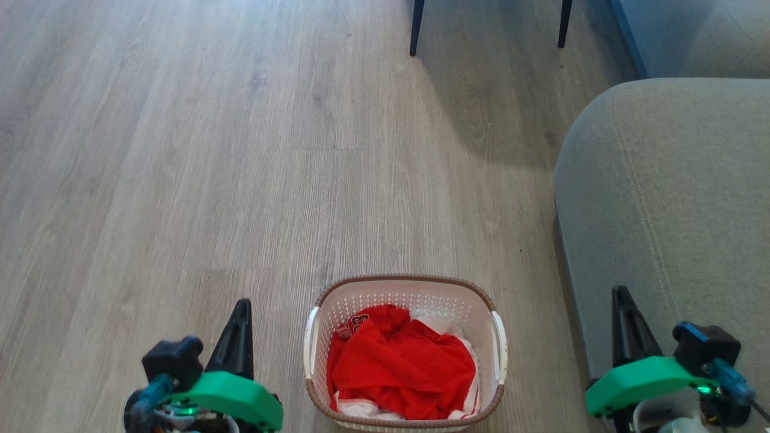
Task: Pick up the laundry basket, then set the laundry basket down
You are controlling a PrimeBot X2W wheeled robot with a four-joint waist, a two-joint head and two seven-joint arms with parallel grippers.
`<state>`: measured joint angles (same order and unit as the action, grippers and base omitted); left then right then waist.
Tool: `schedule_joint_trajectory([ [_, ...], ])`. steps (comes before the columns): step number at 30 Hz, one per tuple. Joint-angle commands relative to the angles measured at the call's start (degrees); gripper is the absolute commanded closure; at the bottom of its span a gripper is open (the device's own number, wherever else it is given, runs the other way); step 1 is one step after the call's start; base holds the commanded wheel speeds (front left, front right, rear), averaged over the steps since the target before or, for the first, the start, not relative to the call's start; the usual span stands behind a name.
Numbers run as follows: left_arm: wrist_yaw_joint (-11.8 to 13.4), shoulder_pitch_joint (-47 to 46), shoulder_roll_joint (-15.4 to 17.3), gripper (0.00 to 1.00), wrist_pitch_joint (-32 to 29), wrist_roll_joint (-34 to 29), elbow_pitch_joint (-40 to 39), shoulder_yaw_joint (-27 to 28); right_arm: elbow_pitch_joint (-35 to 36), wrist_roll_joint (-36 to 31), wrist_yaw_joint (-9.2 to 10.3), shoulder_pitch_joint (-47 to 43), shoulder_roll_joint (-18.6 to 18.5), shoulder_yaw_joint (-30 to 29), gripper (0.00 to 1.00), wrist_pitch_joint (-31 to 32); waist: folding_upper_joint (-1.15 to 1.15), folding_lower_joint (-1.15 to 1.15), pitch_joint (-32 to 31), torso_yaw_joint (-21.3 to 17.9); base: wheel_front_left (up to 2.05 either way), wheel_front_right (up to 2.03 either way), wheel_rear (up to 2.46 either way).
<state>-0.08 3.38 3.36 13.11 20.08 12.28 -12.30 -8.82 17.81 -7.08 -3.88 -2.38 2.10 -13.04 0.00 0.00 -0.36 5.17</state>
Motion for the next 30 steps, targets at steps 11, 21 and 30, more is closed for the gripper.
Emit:
schedule_joint_trajectory([
  [11,-1.22,-3.47,0.51,1.0,-1.61,8.5,-1.14,2.1,0.86,8.75,-0.08,3.07,-0.8,-0.54,1.0,1.71,0.0,0.0,0.05,-0.52,0.0,0.0,0.0],
  [21,-1.77,-4.02,0.71,1.0,-2.86,14.36,-0.84,3.16,0.35,14.74,-0.11,3.65,-1.03,-0.9,1.0,2.98,0.0,0.0,0.1,-0.93,0.0,0.0,0.0],
  [30,-2.31,-4.5,0.86,1.0,-4.16,20.18,-0.68,4.29,-0.16,20.7,-0.14,4.24,-1.21,-1.31,1.0,4.3,0.0,0.0,0.14,-1.33,0.0,0.0,0.0],
])
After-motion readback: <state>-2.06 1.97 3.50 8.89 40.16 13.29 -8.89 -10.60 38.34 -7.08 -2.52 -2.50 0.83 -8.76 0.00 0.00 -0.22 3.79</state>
